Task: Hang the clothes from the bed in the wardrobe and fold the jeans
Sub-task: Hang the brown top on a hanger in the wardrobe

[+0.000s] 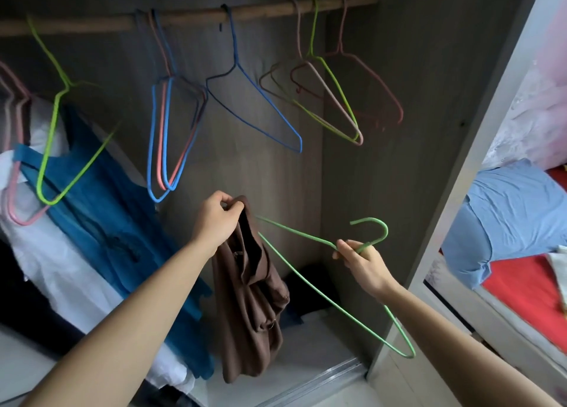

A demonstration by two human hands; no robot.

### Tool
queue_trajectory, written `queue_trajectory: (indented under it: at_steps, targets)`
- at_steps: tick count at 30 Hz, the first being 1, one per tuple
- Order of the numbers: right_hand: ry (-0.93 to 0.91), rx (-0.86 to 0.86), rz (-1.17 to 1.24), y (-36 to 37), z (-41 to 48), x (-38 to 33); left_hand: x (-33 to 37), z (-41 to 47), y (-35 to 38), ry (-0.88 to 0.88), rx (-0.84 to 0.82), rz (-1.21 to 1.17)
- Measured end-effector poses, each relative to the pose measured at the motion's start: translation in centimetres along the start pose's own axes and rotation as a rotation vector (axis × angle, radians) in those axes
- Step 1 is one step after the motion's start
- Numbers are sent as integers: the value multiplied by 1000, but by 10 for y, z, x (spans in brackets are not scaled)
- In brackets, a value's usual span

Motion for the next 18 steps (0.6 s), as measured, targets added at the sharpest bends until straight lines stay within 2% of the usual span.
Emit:
queue_trajectory:
  at_steps: [6,13,18]
  targets:
    - [-101,23,70,-31,-5,-34,-5,2,2,-5,20,-3]
    - [-49,98,126,-49,-1,-66,-3,1,4,-10,-10,-36]
    - [-69,34,127,-50,-6,-94,2,4,-4,-26,25,-43]
Point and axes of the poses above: each hand's wrist, its own z-axis towards the middle knuckle, its own y-axis out of the palm, x = y × z, the point moved 6 cm from there along z, towards the middle knuckle, and after that the axes turned 11 degrees about x, right-handed, at the moved point
